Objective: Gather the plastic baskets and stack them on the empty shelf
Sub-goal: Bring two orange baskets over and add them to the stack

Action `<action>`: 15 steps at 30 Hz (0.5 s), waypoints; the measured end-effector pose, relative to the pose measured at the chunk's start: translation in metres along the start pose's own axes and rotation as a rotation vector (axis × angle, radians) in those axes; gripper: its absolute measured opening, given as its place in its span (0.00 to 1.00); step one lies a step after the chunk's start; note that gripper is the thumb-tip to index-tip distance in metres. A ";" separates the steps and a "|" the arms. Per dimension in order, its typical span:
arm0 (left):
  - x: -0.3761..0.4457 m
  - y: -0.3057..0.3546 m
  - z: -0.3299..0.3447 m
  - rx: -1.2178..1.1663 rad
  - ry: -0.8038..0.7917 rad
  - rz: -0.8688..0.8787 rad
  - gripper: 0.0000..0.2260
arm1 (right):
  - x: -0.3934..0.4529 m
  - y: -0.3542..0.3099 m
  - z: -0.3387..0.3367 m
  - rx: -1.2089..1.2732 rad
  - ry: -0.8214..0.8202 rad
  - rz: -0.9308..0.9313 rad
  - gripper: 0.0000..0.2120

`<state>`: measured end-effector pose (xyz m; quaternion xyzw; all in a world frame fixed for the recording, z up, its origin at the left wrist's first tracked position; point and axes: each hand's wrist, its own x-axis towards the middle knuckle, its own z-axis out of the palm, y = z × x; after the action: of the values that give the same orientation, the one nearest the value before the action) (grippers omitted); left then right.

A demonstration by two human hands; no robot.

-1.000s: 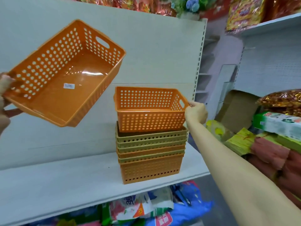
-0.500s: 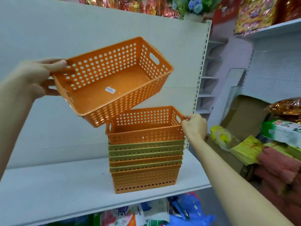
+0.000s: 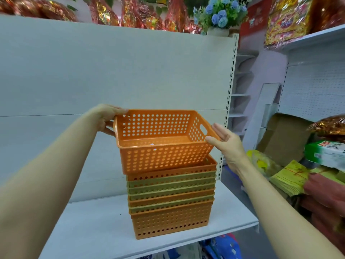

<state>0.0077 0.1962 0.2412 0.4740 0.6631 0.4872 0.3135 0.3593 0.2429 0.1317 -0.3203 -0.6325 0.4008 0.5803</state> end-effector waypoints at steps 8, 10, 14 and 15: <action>-0.023 -0.072 0.040 -0.342 -0.207 0.323 0.39 | -0.016 0.027 -0.013 0.071 0.037 0.013 0.24; -0.027 -0.099 0.045 -0.352 -0.269 0.355 0.47 | -0.016 0.035 -0.013 0.055 0.100 0.036 0.26; -0.034 -0.129 0.042 -0.166 -0.321 0.418 0.50 | -0.014 0.049 -0.010 0.003 0.097 0.077 0.35; -0.034 -0.134 0.043 -0.116 -0.315 0.411 0.50 | -0.014 0.051 -0.009 -0.008 0.089 0.075 0.35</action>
<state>0.0144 0.1691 0.0994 0.6501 0.4669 0.4980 0.3337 0.3672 0.2565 0.0803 -0.3634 -0.5955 0.4049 0.5910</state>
